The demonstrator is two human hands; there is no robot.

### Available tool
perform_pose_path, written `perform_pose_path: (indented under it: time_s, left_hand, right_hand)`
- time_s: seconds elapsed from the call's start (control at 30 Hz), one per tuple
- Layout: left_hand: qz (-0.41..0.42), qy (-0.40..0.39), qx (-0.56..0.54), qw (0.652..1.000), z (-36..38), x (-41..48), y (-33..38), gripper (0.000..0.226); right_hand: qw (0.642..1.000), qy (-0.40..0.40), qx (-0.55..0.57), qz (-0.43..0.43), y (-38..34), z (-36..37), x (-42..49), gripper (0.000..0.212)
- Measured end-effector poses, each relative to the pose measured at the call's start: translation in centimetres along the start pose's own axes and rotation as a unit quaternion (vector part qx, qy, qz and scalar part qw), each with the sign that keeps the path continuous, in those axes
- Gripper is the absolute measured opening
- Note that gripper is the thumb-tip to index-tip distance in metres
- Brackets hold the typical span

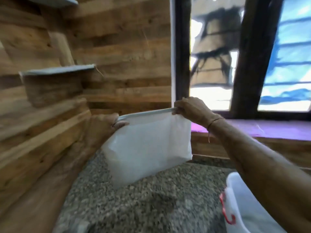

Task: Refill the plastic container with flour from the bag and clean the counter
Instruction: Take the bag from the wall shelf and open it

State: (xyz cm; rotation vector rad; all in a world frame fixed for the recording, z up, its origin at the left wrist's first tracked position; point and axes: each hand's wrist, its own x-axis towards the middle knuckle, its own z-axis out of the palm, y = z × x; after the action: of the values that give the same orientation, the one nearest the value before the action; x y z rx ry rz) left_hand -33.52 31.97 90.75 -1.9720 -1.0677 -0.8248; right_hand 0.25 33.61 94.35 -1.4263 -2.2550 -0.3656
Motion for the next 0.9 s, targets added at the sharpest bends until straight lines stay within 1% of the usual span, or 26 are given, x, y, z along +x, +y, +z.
perform_pose_path:
  time_s: [0.07,0.13,0.27,0.37,0.43,0.5,0.57,0.6,0.63,0.67,0.7,0.73,0.77,0.83,0.9]
  left_hand:
    - [-0.025,-0.044,-0.03,0.998,1.7,-3.7,2.9,0.071]
    - [-0.054,-0.094,-0.049,0.993,3.3,-7.8,5.4,0.076]
    - [-0.088,-0.215,-0.051,0.971,5.1,-15.5,10.1,0.076]
    - [-0.126,-0.269,-0.076,0.952,5.5,-19.8,12.9,0.082]
    - [-0.126,-0.296,-0.069,0.944,5.3,-21.5,14.5,0.084]
    - [-0.129,-0.295,-0.056,0.945,4.8,-22.6,15.3,0.077]
    - [-0.148,-0.308,-0.061,0.938,4.0,-23.3,15.0,0.051]
    - [-0.178,-0.336,-0.071,0.922,3.4,-23.4,14.4,0.04]
    - [-0.214,-0.374,-0.085,0.898,2.8,-23.5,13.5,0.037]
    - [-0.247,-0.403,-0.103,0.875,2.2,-23.5,12.4,0.042]
    - [-0.271,-0.418,-0.121,0.858,1.5,-23.4,11.4,0.044]
    - [-0.287,-0.427,-0.139,0.846,0.8,-23.0,10.4,0.041]
    - [-0.295,-0.428,-0.158,0.84,0.2,-22.6,9.5,0.036]
    - [-0.306,-0.412,-0.203,0.834,-0.7,-21.5,7.9,0.026]
    - [-0.311,-0.391,-0.246,0.83,-1.4,-20.3,7.2,0.02]
  right_hand:
    - [0.999,-0.039,0.018,0.013,0.8,2.7,-3.6,0.016]
    - [0.996,-0.066,0.045,0.035,1.1,5.4,-7.0,0.015]
    - [0.986,-0.122,0.066,0.089,0.9,10.6,-12.3,0.017]
    - [0.973,-0.179,0.084,0.114,0.4,13.8,-15.3,0.016]
    - [0.965,-0.21,0.089,0.13,0.1,15.4,-16.8,0.016]
    - [0.964,-0.203,0.094,0.146,0.0,17.1,-18.0,0.017]
    - [0.967,-0.17,0.095,0.164,-0.4,18.4,-18.9,0.018]
    - [0.97,-0.15,0.095,0.168,-0.7,18.8,-19.3,0.017]
    - [0.973,-0.132,0.095,0.165,-1.2,19.0,-19.4,0.015]
    - [0.976,-0.114,0.1,0.159,-1.8,19.1,-19.5,0.012]
    - [0.978,-0.097,0.109,0.146,-2.7,19.1,-19.3,0.009]
    - [0.98,-0.085,0.123,0.13,-3.9,19.3,-19.1,0.006]
    - [0.98,-0.083,0.143,0.112,-5.2,19.4,-18.8,0.005]
    - [0.973,-0.103,0.192,0.071,-8.7,19.9,-18.3,0.006]
    - [0.964,-0.127,0.23,0.03,-12.6,20.4,-17.9,0.014]
